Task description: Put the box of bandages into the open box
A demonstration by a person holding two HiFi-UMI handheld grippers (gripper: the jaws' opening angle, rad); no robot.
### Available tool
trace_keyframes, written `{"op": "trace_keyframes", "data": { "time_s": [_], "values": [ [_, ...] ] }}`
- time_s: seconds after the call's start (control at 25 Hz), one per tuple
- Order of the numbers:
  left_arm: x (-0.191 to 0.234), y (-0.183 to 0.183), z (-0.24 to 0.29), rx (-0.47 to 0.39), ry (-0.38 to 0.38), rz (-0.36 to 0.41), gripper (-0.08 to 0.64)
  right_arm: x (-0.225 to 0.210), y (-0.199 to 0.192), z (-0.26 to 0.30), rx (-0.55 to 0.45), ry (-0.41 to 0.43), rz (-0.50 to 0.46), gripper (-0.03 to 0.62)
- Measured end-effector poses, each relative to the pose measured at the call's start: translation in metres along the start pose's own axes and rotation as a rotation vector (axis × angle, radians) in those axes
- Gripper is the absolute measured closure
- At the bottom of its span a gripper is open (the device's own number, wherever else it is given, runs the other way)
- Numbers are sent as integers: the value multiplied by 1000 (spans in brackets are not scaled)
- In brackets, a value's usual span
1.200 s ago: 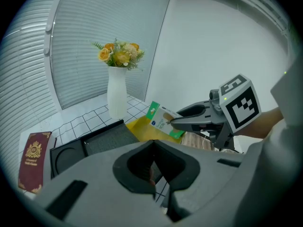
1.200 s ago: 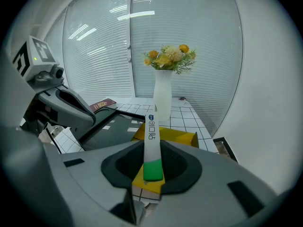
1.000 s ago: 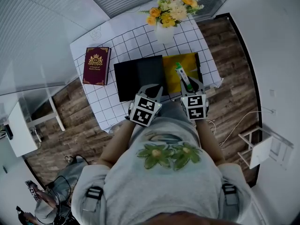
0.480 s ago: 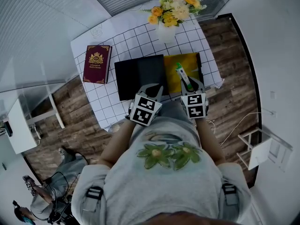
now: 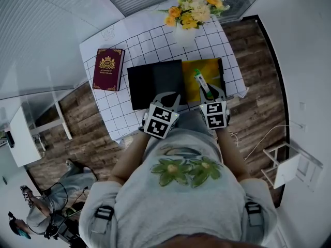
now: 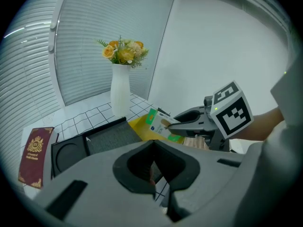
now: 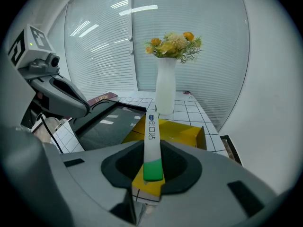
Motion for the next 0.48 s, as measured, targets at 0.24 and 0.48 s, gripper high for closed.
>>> {"op": "trace_keyframes", "data": {
  "time_s": [0.24, 0.48],
  "values": [
    [-1, 2, 0, 8, 6, -5, 552, -1, -4, 5, 15, 10, -11, 502],
    [0, 0, 3, 16, 7, -5, 552, 0, -7, 12, 27, 12, -28, 502]
  ]
}}
Point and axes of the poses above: the fingertips, and each gripper's own axes: z forward along the fingers, x to its left, y out of its top, the point moved 6 cm from there along -z, backward along the fingers, and after that the axes turned 9 degrees about -y, right-handed, at the moved point
